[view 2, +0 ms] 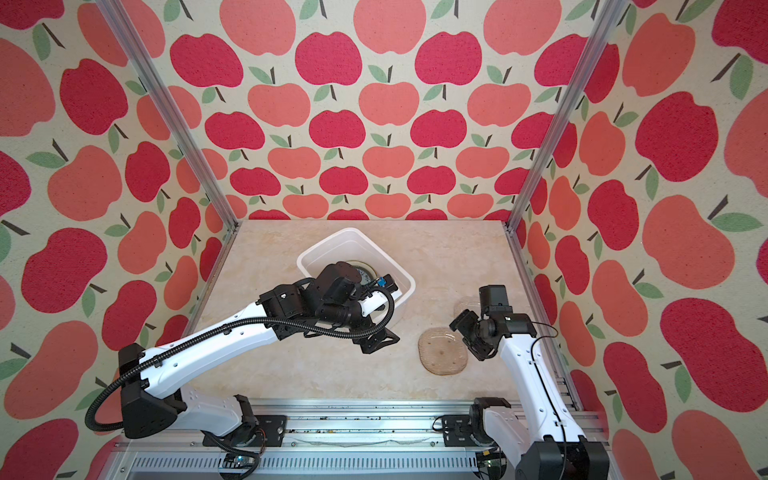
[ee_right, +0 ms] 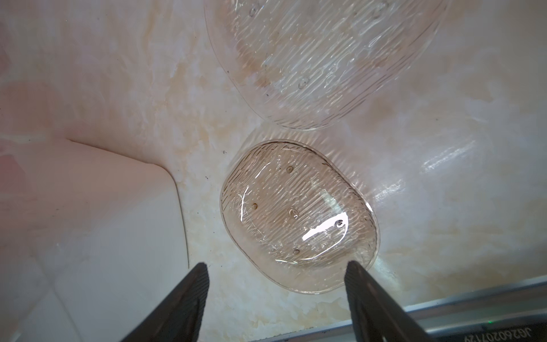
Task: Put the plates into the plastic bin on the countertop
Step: 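Move both grippers to the clear glass plate on the table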
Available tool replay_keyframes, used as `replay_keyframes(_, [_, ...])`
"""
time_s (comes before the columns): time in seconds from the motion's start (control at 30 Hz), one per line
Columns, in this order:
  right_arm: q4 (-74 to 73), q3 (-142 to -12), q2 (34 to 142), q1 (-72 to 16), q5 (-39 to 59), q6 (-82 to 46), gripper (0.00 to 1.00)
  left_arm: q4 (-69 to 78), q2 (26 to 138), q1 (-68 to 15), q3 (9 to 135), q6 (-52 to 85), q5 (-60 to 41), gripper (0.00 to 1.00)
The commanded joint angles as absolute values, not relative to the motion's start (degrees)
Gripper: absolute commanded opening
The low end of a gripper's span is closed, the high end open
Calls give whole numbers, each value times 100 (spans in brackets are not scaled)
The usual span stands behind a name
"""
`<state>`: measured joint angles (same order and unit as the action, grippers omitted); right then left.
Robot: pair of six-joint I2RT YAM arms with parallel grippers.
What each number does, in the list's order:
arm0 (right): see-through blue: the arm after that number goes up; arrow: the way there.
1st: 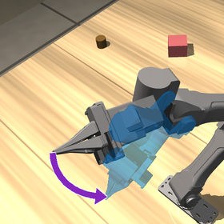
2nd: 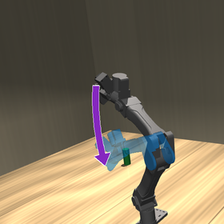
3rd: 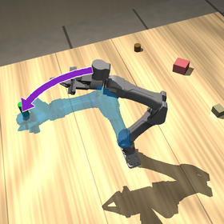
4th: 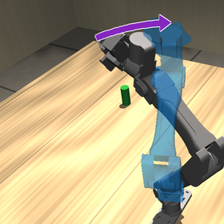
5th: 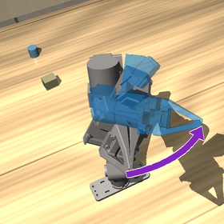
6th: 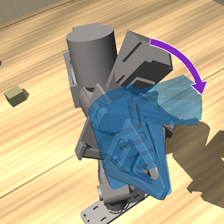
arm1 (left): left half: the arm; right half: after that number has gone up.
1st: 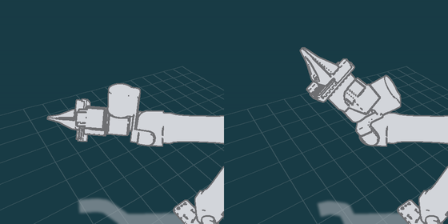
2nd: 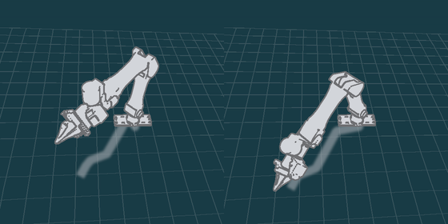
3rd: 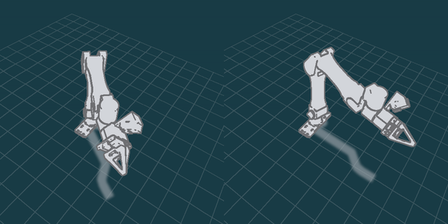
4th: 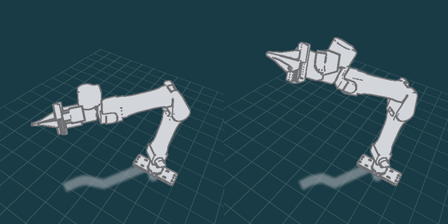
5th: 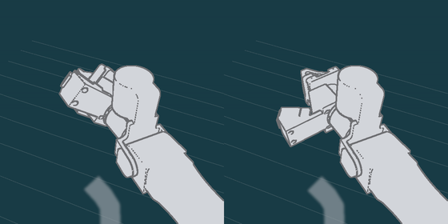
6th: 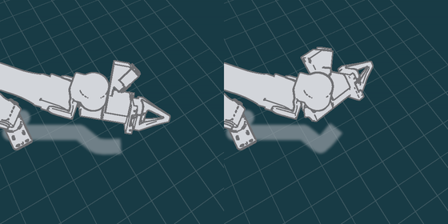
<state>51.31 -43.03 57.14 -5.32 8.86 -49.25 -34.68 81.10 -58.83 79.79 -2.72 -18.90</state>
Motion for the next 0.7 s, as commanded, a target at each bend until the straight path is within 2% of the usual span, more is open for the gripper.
replay_keyframes(0.0, [5248,-4192,5974,-483,715,-4234,77,-3268,8068,-5919,8060,-371,-2028,99])
replay_keyframes(0.43, [5195,-4386,7364,-475,470,-3043,81,-3198,7637,-5929,7745,-121,-1890,99])
replay_keyframes(0.67, [4859,-4250,7718,-472,870,-2757,79,-3314,7611,-5940,7777,-132,-1823,99])
